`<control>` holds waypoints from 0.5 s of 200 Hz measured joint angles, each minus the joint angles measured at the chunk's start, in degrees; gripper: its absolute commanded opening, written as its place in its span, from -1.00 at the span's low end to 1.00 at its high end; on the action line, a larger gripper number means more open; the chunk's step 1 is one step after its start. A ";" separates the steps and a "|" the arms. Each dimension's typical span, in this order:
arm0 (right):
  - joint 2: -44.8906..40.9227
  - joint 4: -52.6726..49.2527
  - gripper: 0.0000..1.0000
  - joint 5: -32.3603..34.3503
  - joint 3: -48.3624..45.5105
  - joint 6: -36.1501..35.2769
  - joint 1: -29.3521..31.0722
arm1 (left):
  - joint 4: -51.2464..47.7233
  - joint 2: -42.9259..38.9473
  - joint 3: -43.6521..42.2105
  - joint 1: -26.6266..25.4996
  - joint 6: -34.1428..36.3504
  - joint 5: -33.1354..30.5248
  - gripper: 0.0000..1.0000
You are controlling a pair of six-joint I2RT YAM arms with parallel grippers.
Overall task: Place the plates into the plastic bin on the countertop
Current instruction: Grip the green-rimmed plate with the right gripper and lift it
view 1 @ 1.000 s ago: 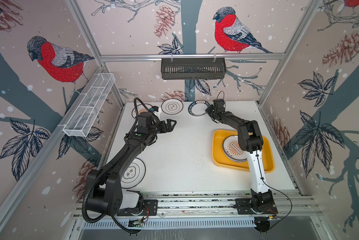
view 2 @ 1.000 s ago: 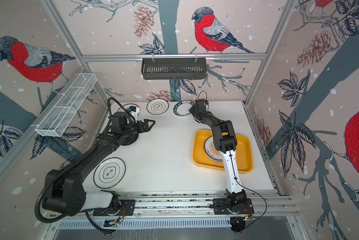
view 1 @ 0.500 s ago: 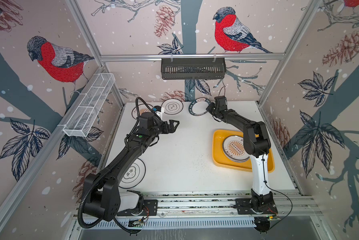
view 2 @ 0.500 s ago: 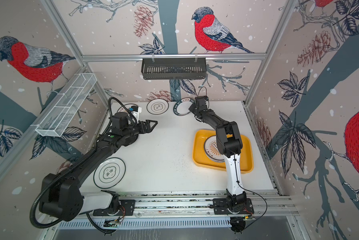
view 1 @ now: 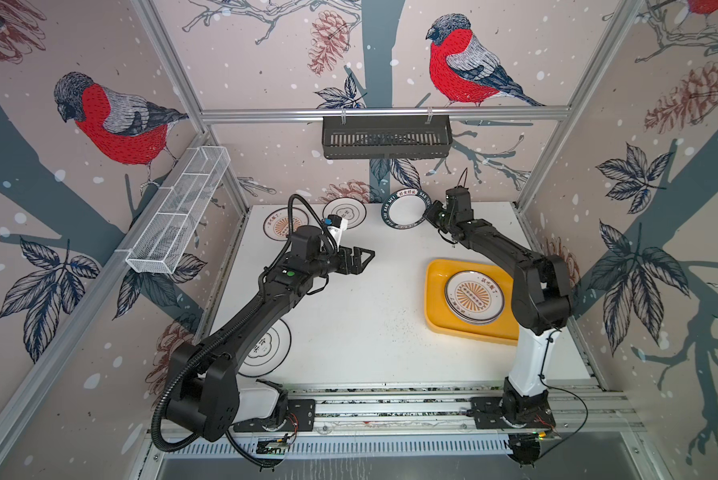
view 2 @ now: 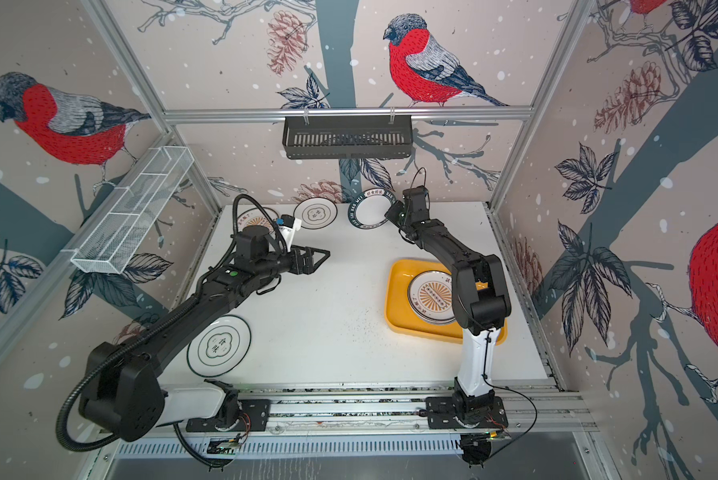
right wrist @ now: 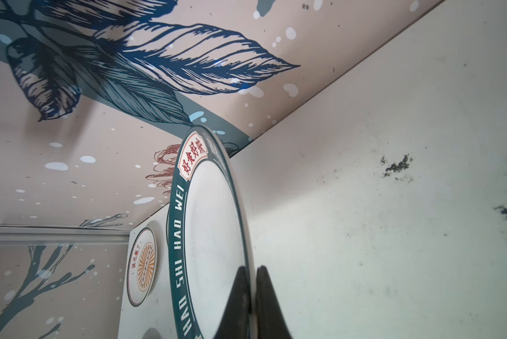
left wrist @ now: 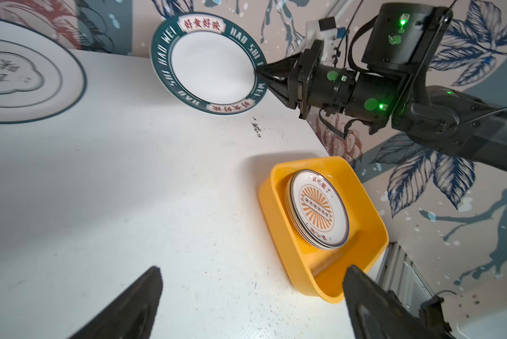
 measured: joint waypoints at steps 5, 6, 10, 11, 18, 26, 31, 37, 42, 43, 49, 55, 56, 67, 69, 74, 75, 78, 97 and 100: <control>-1.03 0.00 -0.96 -0.31 -0.85 -0.11 -0.09 | -0.13 0.09 0.24 -0.74 0.33 0.33 0.92; -1.27 -0.02 -0.96 -0.42 -1.07 -0.17 -0.11 | -0.17 0.11 0.33 -0.96 0.46 0.42 0.92; -2.16 0.02 -0.96 -0.61 -1.88 -0.48 -0.24 | -0.22 0.24 0.57 -1.73 1.03 0.76 0.93; -2.29 0.02 -0.96 -0.66 -2.01 -0.52 -0.26 | -0.22 0.26 0.61 -1.86 1.11 0.81 0.93; -3.69 -0.02 -0.97 -1.14 -3.26 -1.22 -0.44 | -0.24 0.50 0.92 -3.26 1.95 1.25 0.92; -5.42 -0.24 -0.97 -1.62 -4.74 -1.42 -0.55 | -1.05 0.76 1.44 -4.72 2.93 1.46 0.92; -6.36 -0.66 -0.96 -1.70 -5.46 -1.75 -0.70 | -1.70 1.05 1.92 -5.66 3.56 1.60 0.93; -7.48 -1.07 -0.96 -1.90 -6.29 -2.56 -0.83 | -2.03 1.29 2.34 -6.69 4.28 1.81 0.93; -8.28 -1.42 -0.96 -2.10 -6.88 -2.89 -0.96 | -2.32 1.49 2.58 -7.37 4.66 2.03 0.93; -8.41 -1.46 -0.96 -2.10 -6.95 -2.95 -0.98 | -2.38 1.53 2.64 -7.56 4.79 2.12 0.93; -9.51 -2.01 -0.96 -2.27 -7.69 -3.61 -1.20 | -2.75 1.73 2.89 -8.35 5.46 2.43 0.93; -10.60 -2.36 -0.97 -2.49 -8.50 -4.37 -1.31 | -3.13 1.95 3.08 -9.09 5.95 2.58 0.93; -10.73 -2.40 -0.97 -2.49 -8.59 -4.37 -1.36 | -3.17 1.97 3.08 -9.18 5.97 2.60 0.93; -12.90 -2.84 -0.97 -3.15 -10.40 -5.42 -1.77 | -3.34 2.60 3.21 -10.29 6.86 2.73 0.93; -13.35 -2.91 -0.97 -3.30 -10.80 -5.68 -1.88 | -3.39 2.73 3.23 -10.45 6.99 2.73 0.93; -14.38 -2.97 -0.97 -3.58 -11.74 -5.97 -2.14 | -3.56 3.08 3.26 -10.78 7.06 2.73 0.93; -14.69 -3.06 -0.97 -3.67 -12.02 -5.99 -2.25 | -3.63 3.17 3.26 -10.84 7.08 2.75 0.93; -15.30 -3.10 -0.96 -3.85 -12.61 -6.01 -2.40 | -3.72 3.39 3.26 -10.99 7.19 2.75 0.93; -19.80 -3.41 -0.96 -4.98 -17.57 -7.10 -4.00 | -4.59 4.96 3.32 -11.52 7.41 2.73 0.92; -20.44 -3.56 -0.97 -5.18 -18.29 -7.15 -4.26 | -4.72 5.22 3.32 -11.61 7.43 2.71 0.93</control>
